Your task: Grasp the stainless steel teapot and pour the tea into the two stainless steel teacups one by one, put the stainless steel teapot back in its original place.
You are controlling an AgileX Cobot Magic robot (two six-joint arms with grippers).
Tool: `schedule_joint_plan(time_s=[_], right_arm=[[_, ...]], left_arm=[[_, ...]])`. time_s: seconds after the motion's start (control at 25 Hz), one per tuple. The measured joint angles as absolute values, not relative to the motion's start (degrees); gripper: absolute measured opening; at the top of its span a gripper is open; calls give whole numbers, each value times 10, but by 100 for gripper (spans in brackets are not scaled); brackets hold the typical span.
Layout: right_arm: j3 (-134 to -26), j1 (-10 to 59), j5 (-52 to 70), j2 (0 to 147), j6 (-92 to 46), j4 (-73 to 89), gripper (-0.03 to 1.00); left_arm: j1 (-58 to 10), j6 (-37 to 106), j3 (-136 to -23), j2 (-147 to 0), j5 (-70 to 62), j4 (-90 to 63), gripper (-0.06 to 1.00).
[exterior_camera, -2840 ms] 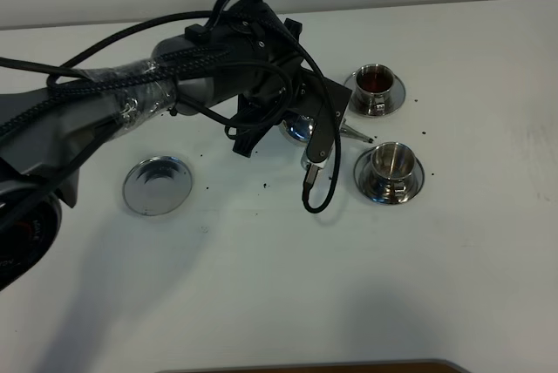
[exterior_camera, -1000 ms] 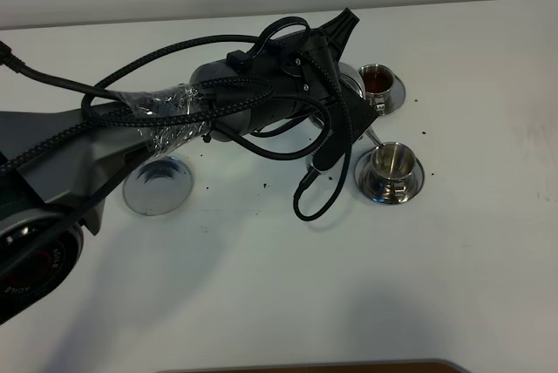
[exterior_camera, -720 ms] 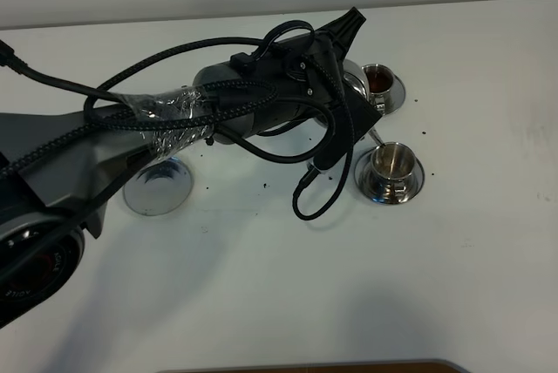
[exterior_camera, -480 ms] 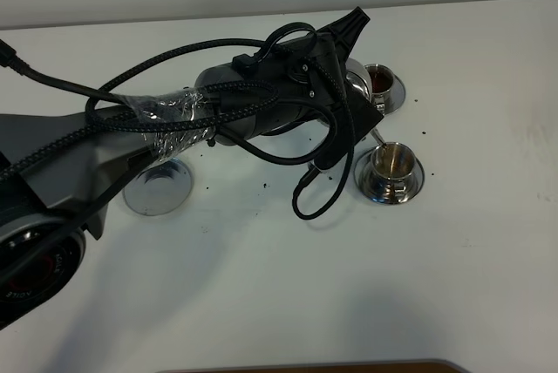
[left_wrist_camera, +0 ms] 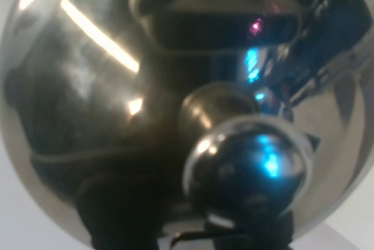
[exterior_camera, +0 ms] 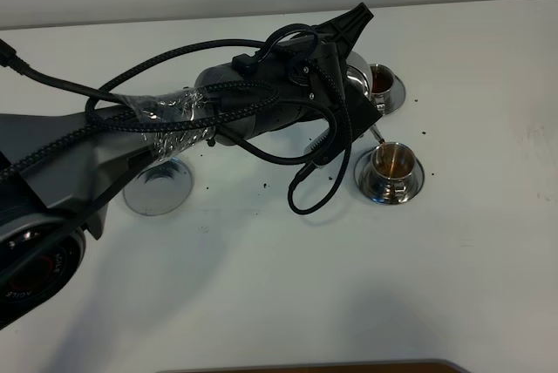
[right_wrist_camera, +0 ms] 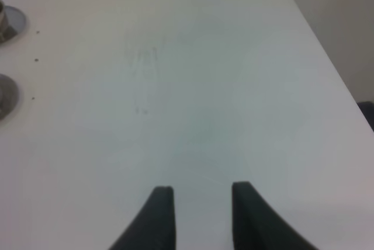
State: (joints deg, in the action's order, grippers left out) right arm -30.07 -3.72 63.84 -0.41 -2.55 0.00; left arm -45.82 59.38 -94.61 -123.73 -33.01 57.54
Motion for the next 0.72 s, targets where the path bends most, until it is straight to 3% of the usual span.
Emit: schedule_joint_plan(time_s=[0.72], right_arm=[[-301,-37,638,-4,-26,0,24]], left_arm=[[-458,606,-946,-1237,-300,605,25]])
